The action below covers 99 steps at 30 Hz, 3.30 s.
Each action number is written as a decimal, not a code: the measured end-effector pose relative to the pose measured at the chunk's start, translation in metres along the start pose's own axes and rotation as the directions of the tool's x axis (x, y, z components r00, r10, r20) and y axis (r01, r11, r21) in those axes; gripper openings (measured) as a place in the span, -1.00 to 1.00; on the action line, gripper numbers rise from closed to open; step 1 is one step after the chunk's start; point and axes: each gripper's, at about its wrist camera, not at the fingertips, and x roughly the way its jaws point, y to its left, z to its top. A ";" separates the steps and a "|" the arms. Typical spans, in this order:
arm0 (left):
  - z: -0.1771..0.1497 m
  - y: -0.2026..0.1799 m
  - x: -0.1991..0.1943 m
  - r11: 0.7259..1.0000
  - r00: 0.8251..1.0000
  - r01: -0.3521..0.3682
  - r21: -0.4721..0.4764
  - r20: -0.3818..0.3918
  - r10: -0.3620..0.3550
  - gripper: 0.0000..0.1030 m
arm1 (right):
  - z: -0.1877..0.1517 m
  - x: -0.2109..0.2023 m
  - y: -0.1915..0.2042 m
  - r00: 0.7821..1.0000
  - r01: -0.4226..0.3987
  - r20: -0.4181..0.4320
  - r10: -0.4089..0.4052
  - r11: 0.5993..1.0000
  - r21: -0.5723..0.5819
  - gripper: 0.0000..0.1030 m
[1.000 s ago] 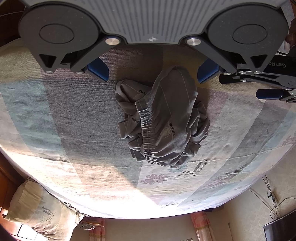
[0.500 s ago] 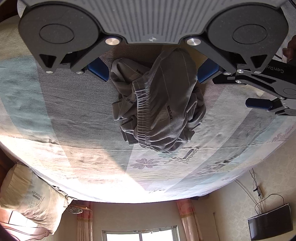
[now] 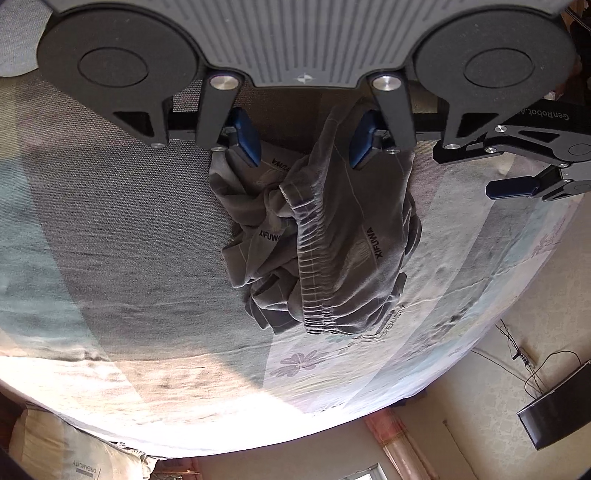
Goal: Fold clothes
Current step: 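Grasp the elastic waistband of the grey sweatpants with the right gripper, then lift the waistband with the right gripper and drag it across the bed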
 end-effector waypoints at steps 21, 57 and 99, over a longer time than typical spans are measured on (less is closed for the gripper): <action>0.014 -0.035 -0.004 0.997 1.000 0.010 0.080 0.012 -0.011 0.99 | 0.001 -0.044 -0.035 0.996 -0.039 0.085 0.042 0.999 -0.031 -0.90; 0.087 -0.053 0.023 0.978 0.983 0.102 0.182 0.132 -0.127 0.99 | 0.022 0.010 -0.033 0.903 -0.424 -0.078 0.423 0.905 -0.010 -0.62; 0.067 0.010 0.012 1.000 0.993 0.019 0.006 0.120 -0.019 0.99 | 0.143 0.079 -0.052 0.855 -0.511 -0.040 0.517 0.853 0.110 -0.76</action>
